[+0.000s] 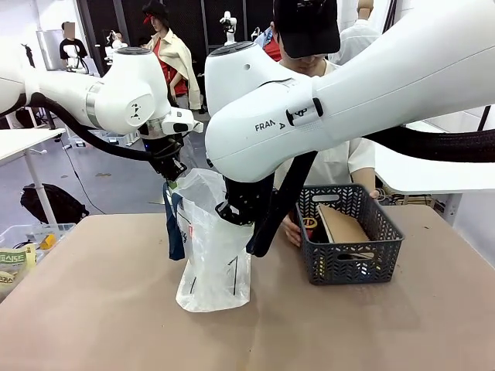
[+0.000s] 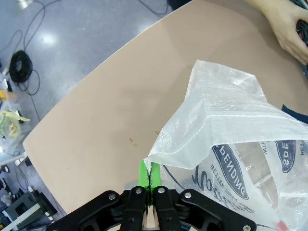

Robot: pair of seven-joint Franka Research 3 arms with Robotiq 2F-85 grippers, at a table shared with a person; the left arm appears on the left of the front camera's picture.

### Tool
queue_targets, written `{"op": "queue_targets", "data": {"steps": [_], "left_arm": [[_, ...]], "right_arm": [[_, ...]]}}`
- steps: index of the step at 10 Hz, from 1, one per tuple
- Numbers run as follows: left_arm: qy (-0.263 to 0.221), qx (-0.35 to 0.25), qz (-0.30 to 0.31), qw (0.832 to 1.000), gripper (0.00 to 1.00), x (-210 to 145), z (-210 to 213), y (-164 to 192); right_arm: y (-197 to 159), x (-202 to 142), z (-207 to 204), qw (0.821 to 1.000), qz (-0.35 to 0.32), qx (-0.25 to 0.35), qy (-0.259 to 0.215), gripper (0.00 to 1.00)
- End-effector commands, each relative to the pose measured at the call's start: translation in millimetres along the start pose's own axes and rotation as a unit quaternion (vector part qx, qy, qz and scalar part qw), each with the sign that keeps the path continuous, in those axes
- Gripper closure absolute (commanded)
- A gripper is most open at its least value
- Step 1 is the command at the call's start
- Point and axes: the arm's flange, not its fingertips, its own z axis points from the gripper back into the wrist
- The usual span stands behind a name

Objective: Transfer purchased items from the store into the shopping bag.
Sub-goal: Move the Reusable shopping bag to the right side of the table.

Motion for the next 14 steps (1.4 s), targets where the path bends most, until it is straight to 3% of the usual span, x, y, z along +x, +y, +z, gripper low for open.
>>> {"op": "queue_targets", "data": {"steps": [1,14], "left_arm": [[-0.001,0.002,0.000,1.000,1.00,0.1,1.3,1.5],[-0.001,0.002,0.000,1.000,1.00,0.1,1.3,1.5]], "right_arm": [[-0.9,-4.3,-1.3,1.000,-0.003,0.002,-0.003,1.00],[-0.9,-4.3,-1.3,1.000,-0.003,0.002,-0.003,1.00]]}}
